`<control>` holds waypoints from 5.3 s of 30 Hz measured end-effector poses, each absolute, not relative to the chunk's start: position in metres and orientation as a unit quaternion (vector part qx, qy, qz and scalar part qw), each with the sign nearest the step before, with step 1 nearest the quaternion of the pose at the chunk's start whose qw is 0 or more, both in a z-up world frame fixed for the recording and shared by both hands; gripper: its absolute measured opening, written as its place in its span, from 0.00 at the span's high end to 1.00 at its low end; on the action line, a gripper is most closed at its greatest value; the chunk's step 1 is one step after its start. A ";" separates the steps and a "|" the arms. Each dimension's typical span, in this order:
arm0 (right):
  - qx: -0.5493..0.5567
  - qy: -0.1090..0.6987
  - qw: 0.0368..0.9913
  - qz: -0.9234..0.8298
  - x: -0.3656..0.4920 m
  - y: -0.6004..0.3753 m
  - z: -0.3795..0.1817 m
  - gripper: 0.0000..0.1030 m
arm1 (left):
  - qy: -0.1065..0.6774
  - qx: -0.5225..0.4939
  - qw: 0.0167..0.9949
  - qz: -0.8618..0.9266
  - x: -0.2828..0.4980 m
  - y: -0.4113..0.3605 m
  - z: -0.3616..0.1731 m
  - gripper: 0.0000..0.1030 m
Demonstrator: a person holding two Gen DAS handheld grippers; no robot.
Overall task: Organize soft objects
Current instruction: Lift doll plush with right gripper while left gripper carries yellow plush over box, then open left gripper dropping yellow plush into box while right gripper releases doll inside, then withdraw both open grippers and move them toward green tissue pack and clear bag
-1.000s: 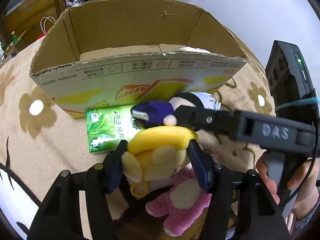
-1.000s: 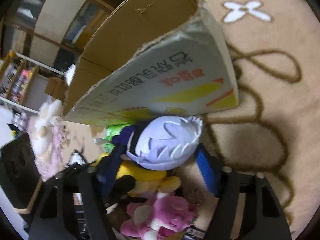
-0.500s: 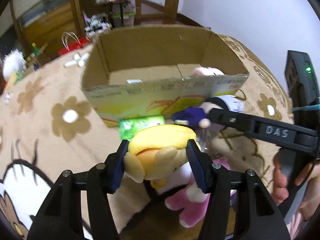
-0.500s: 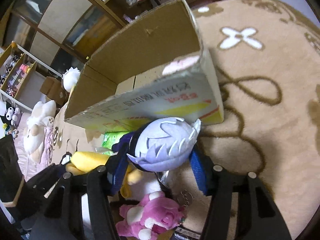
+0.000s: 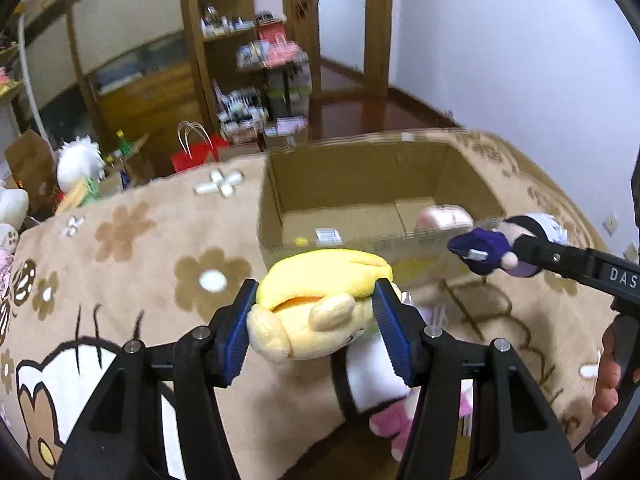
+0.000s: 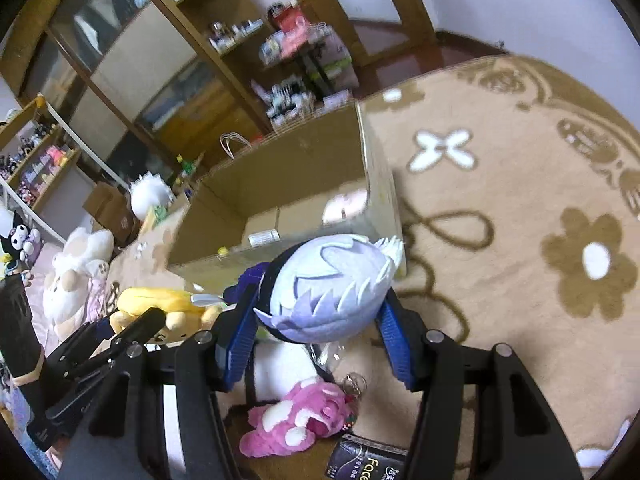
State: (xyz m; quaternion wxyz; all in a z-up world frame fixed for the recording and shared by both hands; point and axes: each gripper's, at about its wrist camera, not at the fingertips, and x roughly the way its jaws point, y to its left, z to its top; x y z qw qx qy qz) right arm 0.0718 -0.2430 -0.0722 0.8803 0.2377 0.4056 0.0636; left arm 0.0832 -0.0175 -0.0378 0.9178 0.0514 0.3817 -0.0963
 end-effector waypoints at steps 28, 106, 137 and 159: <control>0.133 0.257 0.957 0.019 0.079 -0.228 -0.002 0.40 | 0.236 0.060 0.967 -0.074 0.115 -0.021 0.011 0.45; 0.061 0.342 0.937 0.039 0.059 -0.188 -0.036 0.00 | 0.440 0.024 0.890 -0.113 0.117 0.001 -0.044 0.05; 0.020 0.473 0.879 0.058 0.098 -0.161 -0.118 0.00 | 0.520 0.010 0.843 -0.137 0.160 -0.016 -0.114 0.05; 0.022 0.504 0.861 0.069 0.118 -0.156 -0.146 0.00 | 0.548 0.034 0.822 -0.152 0.170 -0.029 -0.137 0.05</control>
